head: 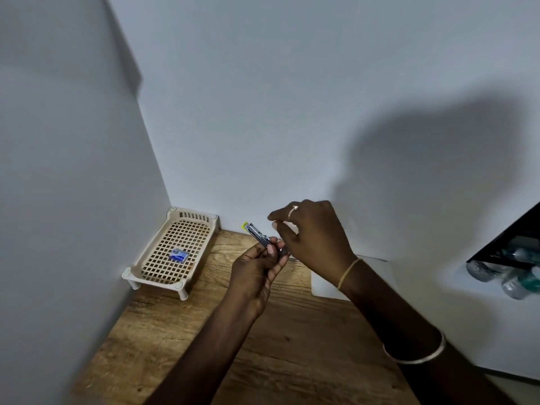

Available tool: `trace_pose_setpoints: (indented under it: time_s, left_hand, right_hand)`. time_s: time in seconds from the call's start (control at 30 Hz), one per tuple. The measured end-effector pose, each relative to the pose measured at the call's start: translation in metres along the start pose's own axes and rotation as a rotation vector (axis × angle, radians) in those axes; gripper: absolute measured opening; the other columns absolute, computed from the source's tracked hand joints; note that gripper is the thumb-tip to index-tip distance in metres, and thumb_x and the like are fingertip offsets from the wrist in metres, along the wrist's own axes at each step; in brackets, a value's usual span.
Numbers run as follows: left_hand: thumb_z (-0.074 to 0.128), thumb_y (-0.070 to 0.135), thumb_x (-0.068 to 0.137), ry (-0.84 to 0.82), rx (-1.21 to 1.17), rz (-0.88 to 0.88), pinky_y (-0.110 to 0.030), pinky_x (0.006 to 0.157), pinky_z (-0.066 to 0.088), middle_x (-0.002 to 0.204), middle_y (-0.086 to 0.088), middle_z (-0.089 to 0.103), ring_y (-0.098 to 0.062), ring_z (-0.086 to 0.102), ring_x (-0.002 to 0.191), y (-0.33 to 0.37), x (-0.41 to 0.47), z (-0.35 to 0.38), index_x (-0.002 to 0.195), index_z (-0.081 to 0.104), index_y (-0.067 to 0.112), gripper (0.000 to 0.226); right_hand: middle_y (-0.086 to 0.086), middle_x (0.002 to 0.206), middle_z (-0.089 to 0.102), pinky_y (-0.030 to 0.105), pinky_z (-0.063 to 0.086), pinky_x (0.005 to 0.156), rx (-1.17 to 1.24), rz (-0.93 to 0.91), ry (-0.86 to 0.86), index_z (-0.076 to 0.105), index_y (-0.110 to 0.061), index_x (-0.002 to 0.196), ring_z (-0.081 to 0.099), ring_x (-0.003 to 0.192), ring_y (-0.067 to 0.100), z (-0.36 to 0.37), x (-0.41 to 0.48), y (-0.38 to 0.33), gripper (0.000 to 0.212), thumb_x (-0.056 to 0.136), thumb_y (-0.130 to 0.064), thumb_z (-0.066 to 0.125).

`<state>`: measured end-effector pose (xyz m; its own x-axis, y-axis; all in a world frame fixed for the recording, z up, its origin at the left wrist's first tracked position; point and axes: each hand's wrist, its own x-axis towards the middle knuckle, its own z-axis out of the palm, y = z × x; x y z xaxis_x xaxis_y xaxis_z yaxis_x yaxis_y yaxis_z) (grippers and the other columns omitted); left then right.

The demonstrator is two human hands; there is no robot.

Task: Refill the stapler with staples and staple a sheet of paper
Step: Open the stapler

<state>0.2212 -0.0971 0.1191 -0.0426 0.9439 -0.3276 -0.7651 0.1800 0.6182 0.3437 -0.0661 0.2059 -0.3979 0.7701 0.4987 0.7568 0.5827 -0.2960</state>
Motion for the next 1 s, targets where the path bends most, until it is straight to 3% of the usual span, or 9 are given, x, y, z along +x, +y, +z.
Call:
trace_pose_setpoints:
  time_s: [0.1, 0.3, 0.4, 0.63, 0.87, 1.0]
  left_hand:
    - [0.055, -0.019, 0.091, 0.019, 0.013, 0.014, -0.029, 0.069, 0.063, 0.085, -0.01, 0.078, -0.019, 0.078, 0.079, -0.003, -0.002, 0.003, 0.086, 0.075, -0.002, 0.027]
    - [0.053, -0.023, 0.089, 0.027, 0.034, 0.031, -0.031, 0.072, 0.064, 0.084, -0.009, 0.078, -0.019, 0.078, 0.077, 0.0, -0.004, 0.003, 0.082, 0.078, 0.001, 0.036]
    - [0.053, -0.021, 0.09, 0.013, 0.042, 0.033, -0.03, 0.072, 0.064, 0.085, -0.009, 0.079, -0.018, 0.078, 0.077, 0.001, -0.005, 0.001, 0.079, 0.081, 0.004, 0.039]
    - [0.049, -0.024, 0.089, -0.009, 0.061, 0.026, -0.029, 0.069, 0.063, 0.085, -0.007, 0.079, -0.016, 0.078, 0.079, 0.003, -0.006, -0.003, 0.077, 0.083, 0.006, 0.046]
    - [0.052, -0.02, 0.09, -0.018, 0.062, 0.022, -0.028, 0.068, 0.062, 0.087, -0.007, 0.08, -0.016, 0.078, 0.079, 0.007, -0.008, -0.007, 0.078, 0.083, 0.005, 0.042]
    - [0.053, -0.02, 0.09, -0.012, 0.076, 0.023, -0.028, 0.068, 0.063, 0.088, -0.009, 0.079, -0.018, 0.078, 0.08, 0.009, -0.011, -0.007, 0.079, 0.082, 0.005, 0.041]
  right_hand:
    - [-0.01, 0.109, 0.075, 0.04, 0.04, 0.091, -0.224, -0.112, -0.189, 0.072, -0.037, 0.115, 0.066, 0.102, 0.017, -0.001, 0.016, -0.006, 0.026, 0.098, -0.033, 0.052]
    - [-0.009, 0.102, 0.073, 0.038, 0.036, 0.082, -0.361, -0.158, -0.264, 0.072, -0.04, 0.109, 0.065, 0.092, 0.018, 0.005, 0.026, -0.012, 0.027, 0.092, -0.027, 0.056]
    - [-0.011, 0.104, 0.073, 0.04, 0.038, 0.087, -0.368, -0.135, -0.28, 0.071, -0.037, 0.103, 0.064, 0.094, 0.015, 0.009, 0.026, -0.012, 0.022, 0.092, -0.028, 0.055]
    - [-0.011, 0.103, 0.075, 0.04, 0.037, 0.088, -0.228, -0.123, -0.277, 0.07, -0.039, 0.112, 0.065, 0.096, 0.017, 0.01, 0.025, -0.016, 0.026, 0.093, -0.027, 0.057]
    - [-0.004, 0.091, 0.076, 0.038, 0.037, 0.086, -0.189, -0.092, -0.262, 0.072, -0.039, 0.112, 0.065, 0.089, 0.018, 0.01, 0.021, -0.019, 0.025, 0.094, -0.029, 0.058]
    - [-0.005, 0.079, 0.072, 0.038, 0.039, 0.083, -0.223, -0.112, -0.258, 0.073, -0.035, 0.102, 0.065, 0.082, 0.019, 0.008, 0.021, -0.022, 0.02, 0.089, -0.025, 0.061]
